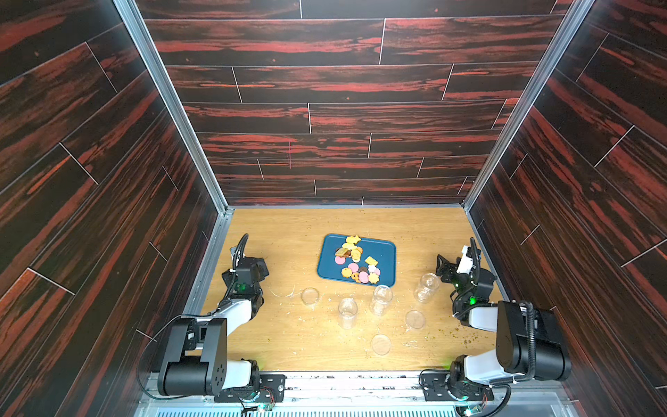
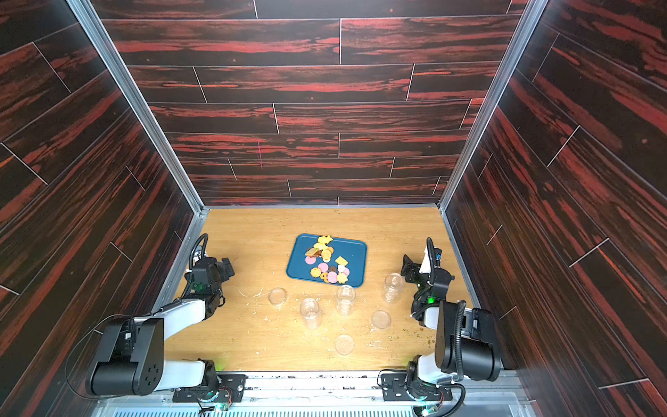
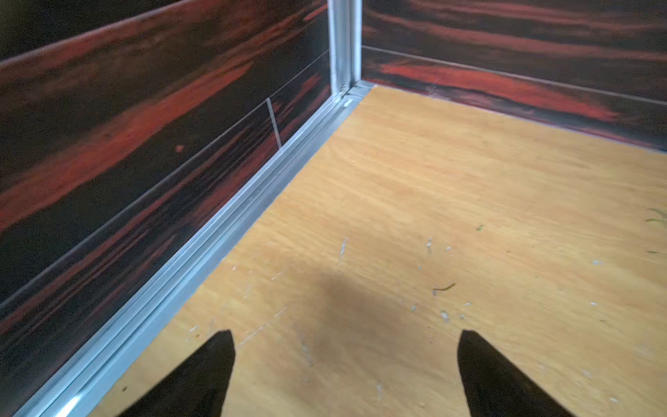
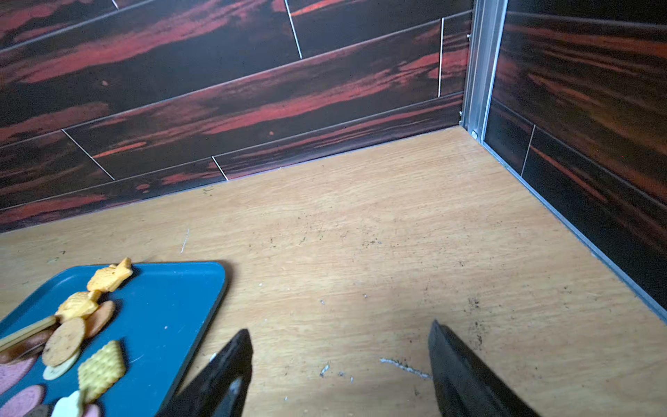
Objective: Pour the cookies out of the jar
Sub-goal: Reset both arms
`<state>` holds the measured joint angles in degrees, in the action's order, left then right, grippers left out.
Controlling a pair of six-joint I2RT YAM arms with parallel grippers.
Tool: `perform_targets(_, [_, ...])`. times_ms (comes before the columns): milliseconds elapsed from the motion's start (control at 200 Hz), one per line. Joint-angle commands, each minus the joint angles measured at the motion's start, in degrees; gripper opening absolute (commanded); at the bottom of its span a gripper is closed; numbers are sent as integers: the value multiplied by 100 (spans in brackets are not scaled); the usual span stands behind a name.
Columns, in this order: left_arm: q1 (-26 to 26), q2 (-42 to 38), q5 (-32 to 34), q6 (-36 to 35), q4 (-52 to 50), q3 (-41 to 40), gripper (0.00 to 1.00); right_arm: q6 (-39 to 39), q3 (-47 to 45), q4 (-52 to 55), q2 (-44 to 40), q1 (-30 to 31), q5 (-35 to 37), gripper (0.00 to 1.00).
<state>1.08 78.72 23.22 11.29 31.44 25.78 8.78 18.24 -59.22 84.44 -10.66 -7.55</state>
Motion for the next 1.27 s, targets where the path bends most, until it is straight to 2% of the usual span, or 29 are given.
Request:
perform_targets(0, [24,66,-526,-294,632,-145,100,-157,-113,-425,116,28,-105,80])
perform_targets(246, [24,386,-1642,-810,1624,-528,100,-279,-524,-1477,450,69,-249,80])
perform_targets(271, [31,567,-1642,-810,1870,-580,100,-235,-577,-1833,615,63,-276,83])
perform_targets(311, [29,767,-1903,-947,2045,-576,100,-231,-522,-1682,595,63,-282,85])
perform_targets(346, [32,863,-1807,-896,2051,-479,100,-245,-465,-1598,599,61,-305,95])
perform_targets(411, [35,886,-1493,-774,1552,-217,100,-262,-393,-1439,591,70,-319,99])
perform_targets(451, [41,955,-1014,-560,1477,-121,100,-261,-383,-1427,598,68,-313,98])
perform_targets(481, [39,963,-917,-503,1473,-112,100,-273,-369,-1411,591,71,-303,99])
perform_targets(711, [41,934,-916,-527,1467,-135,100,-352,-242,-1075,554,213,23,99])
perform_targets(1268, [40,933,-917,-527,1470,-134,100,-379,-230,-1042,547,213,-36,99])
